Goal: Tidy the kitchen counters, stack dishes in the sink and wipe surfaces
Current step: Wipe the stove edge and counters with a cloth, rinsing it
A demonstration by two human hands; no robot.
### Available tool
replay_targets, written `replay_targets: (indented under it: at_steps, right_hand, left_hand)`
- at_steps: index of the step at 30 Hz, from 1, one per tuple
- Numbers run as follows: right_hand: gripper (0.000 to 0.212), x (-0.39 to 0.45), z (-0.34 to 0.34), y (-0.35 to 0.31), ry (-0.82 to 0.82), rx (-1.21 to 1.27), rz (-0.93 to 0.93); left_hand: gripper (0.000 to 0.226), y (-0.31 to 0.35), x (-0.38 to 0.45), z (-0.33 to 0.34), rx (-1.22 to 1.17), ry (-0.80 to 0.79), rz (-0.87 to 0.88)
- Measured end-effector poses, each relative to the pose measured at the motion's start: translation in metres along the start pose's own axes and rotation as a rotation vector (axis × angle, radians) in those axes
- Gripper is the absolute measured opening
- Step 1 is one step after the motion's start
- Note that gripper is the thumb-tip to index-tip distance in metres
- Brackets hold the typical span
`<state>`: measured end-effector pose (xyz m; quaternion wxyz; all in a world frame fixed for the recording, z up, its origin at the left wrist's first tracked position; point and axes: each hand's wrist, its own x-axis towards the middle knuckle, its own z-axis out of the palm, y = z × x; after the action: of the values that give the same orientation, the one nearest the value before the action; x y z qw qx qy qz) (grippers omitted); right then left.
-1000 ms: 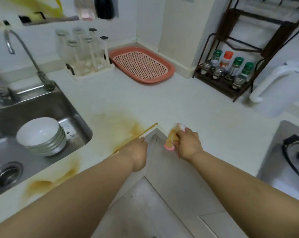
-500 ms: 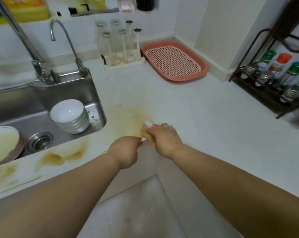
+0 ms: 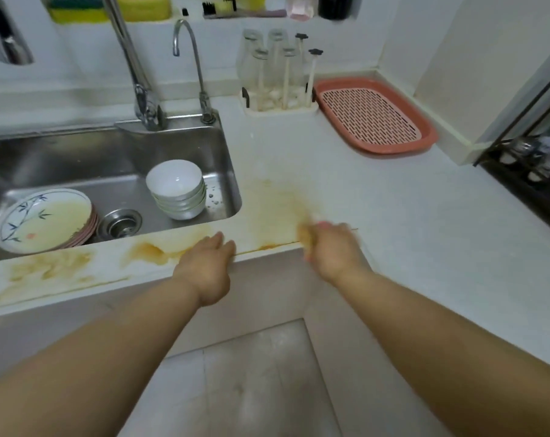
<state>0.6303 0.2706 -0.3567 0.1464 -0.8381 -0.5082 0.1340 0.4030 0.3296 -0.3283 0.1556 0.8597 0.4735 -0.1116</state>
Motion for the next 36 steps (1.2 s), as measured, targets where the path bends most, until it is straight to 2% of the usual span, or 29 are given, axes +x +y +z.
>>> replay_targets:
  at_steps: [1, 3, 5, 8, 10, 12, 13, 16, 18, 19, 21, 24, 26, 28, 29, 31, 33, 36]
  right_hand:
    - [0.015, 0.004, -0.011, 0.021, 0.048, -0.04, 0.126]
    - [0.031, 0.014, -0.021, 0.038, 0.065, -0.163, 0.279]
    - [0.047, 0.025, -0.012, 0.012, 0.046, -0.176, 0.296]
    - [0.056, 0.021, 0.021, -0.054, -0.02, -0.081, 0.042]
    - [0.06, 0.003, 0.032, -0.076, -0.079, -0.14, -0.147]
    - [0.05, -0.006, 0.022, -0.062, -0.04, -0.231, -0.196]
    - [0.044, -0.006, 0.013, -0.044, -0.009, -0.279, -0.147]
    - [0.03, 0.014, -0.015, 0.005, 0.084, -0.331, 0.205]
    - [0.031, 0.042, -0.014, 0.001, 0.063, -0.237, 0.362]
    - [0.035, 0.052, -0.007, -0.015, 0.042, -0.182, 0.357]
    - [0.043, 0.06, 0.015, -0.057, -0.001, -0.039, 0.23]
    - [0.042, 0.034, 0.038, -0.084, -0.07, 0.068, 0.012]
    - [0.033, 0.011, 0.028, -0.063, -0.066, 0.13, 0.022]
    - [0.036, 0.009, 0.013, -0.028, -0.012, 0.076, 0.115]
    - [0.029, 0.017, 0.005, -0.012, 0.005, 0.036, 0.205]
    - [0.031, 0.047, -0.004, 0.007, 0.031, -0.042, 0.346]
    - [0.028, 0.078, 0.003, -0.009, 0.083, 0.023, 0.389]
    - [0.039, 0.094, 0.021, -0.063, 0.013, 0.097, 0.14]
  left_hand:
    - [0.068, -0.003, -0.001, -0.001, 0.015, -0.023, -0.018]
    - [0.071, -0.005, -0.003, -0.001, 0.046, -0.057, -0.019]
    - [0.072, -0.007, -0.004, -0.001, 0.058, -0.062, -0.017]
    - [0.071, -0.009, 0.003, -0.008, 0.083, -0.05, -0.008]
    - [0.073, -0.008, 0.009, -0.013, 0.075, -0.051, -0.004]
    - [0.074, -0.006, 0.016, -0.017, 0.065, -0.058, 0.02]
    - [0.073, -0.007, 0.019, -0.017, 0.061, -0.066, 0.031]
    - [0.069, -0.016, 0.026, -0.018, 0.073, -0.071, 0.047]
    - [0.069, -0.027, 0.031, -0.019, 0.102, -0.084, 0.054]
    - [0.069, -0.029, 0.033, -0.019, 0.109, -0.09, 0.059]
    - [0.062, -0.033, 0.04, -0.02, 0.103, -0.075, 0.077]
    - [0.037, -0.03, 0.05, -0.024, 0.087, -0.061, 0.093]
    - [0.031, -0.027, 0.054, -0.03, 0.125, -0.066, 0.109]
    - [0.032, -0.025, 0.055, -0.032, 0.138, -0.076, 0.12]
    - [0.032, -0.025, 0.057, -0.032, 0.133, -0.07, 0.13]
    - [0.032, -0.026, 0.062, -0.029, 0.104, -0.045, 0.146]
    - [0.031, -0.027, 0.068, -0.027, 0.066, -0.024, 0.137]
    - [0.023, -0.022, 0.076, -0.027, 0.019, -0.002, 0.099]
